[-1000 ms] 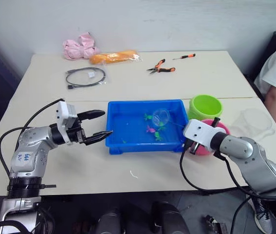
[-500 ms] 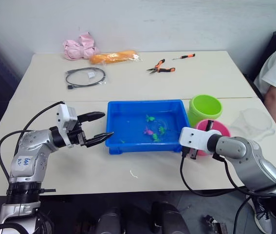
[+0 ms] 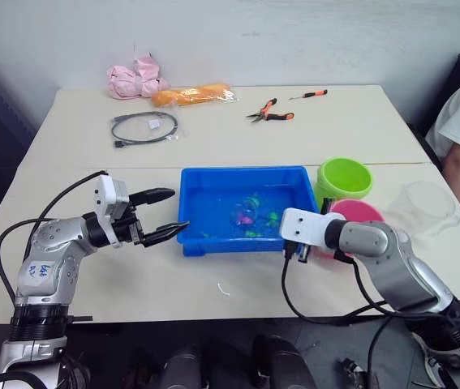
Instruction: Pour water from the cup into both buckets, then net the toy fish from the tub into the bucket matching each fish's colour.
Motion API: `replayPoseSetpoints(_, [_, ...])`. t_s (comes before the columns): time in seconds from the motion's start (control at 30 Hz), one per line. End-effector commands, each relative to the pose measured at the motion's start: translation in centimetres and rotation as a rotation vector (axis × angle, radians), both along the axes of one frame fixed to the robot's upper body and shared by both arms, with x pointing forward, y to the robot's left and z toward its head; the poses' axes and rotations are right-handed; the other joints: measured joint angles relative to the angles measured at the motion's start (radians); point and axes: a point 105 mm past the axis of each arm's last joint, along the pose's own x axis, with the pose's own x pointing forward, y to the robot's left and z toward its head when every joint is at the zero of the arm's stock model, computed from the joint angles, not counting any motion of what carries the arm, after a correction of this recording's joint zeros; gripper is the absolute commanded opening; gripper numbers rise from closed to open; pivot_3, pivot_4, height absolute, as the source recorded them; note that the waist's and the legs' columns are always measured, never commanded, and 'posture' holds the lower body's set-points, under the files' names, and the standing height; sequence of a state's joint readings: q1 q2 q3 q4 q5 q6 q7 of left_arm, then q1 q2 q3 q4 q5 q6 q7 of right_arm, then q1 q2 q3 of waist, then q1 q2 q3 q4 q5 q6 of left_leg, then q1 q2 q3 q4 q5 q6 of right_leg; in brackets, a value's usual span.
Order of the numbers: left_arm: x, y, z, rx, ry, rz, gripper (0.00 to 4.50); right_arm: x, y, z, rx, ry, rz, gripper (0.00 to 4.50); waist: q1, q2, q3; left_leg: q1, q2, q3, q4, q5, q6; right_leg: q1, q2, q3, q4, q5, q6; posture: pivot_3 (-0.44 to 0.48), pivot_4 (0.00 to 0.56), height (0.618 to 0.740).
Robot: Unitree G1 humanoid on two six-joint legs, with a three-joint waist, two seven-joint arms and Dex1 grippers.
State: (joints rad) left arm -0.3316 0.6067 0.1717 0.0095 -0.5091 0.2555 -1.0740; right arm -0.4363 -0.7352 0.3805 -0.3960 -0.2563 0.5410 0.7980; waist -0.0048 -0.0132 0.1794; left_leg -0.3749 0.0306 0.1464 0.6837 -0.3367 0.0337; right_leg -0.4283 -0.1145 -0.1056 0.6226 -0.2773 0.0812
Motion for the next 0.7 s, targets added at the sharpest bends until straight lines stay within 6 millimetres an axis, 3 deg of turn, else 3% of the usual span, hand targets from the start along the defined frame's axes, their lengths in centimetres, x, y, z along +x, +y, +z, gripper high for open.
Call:
replayPoseSetpoints(0.03, [-0.5,0.2,0.9,-0.003,-0.038,-0.008,4.44,-0.1,0.9,0.9,0.047,0.005,0.014,0.00,0.000,0.000,0.000,0.000,0.000,0.000,0.000,0.000,0.000,0.000,0.000,0.000,0.000,0.000,0.000,0.000,0.150,0.740])
replayPoseSetpoints(0.23, [-0.5,0.4,0.9,-0.002,-0.040,-0.003,4.44,-0.6,1.3,1.7,0.220,0.106,-0.033,0.00,0.000,0.000,0.000,0.000,0.000,0.000,0.000,0.000,0.000,0.000,0.000,0.000,0.003,0.000,0.000,0.000,0.150,0.740])
replayPoseSetpoints(0.4, [-0.5,0.4,1.3,0.001,-0.051,-0.022,4.44,-2.2,-0.2,4.2,0.416,0.196,-0.069,0.00,0.003,0.000,0.000,-0.001,0.000,-0.001,0.000,0.000,0.000,0.000,0.000,-0.001,0.003,0.000,0.000,0.000,0.150,0.740])
replayPoseSetpoints(0.53, [-0.3,-0.1,2.4,-0.010,-0.069,-0.056,4.44,-3.9,-1.6,4.5,0.465,0.265,-0.072,0.00,0.005,0.000,0.000,0.000,0.000,-0.001,0.000,-0.001,0.001,0.000,-0.001,0.000,0.003,0.000,0.000,0.000,0.150,0.740])
replayPoseSetpoints(0.7, [0.2,-1.8,3.7,-0.020,-0.088,-0.135,4.44,-4.2,-3.3,4.6,0.548,0.259,-0.146,0.00,0.003,0.000,0.000,-0.001,0.000,-0.002,0.000,-0.001,0.001,0.000,-0.001,0.000,-0.001,0.000,0.000,0.000,0.150,0.740])
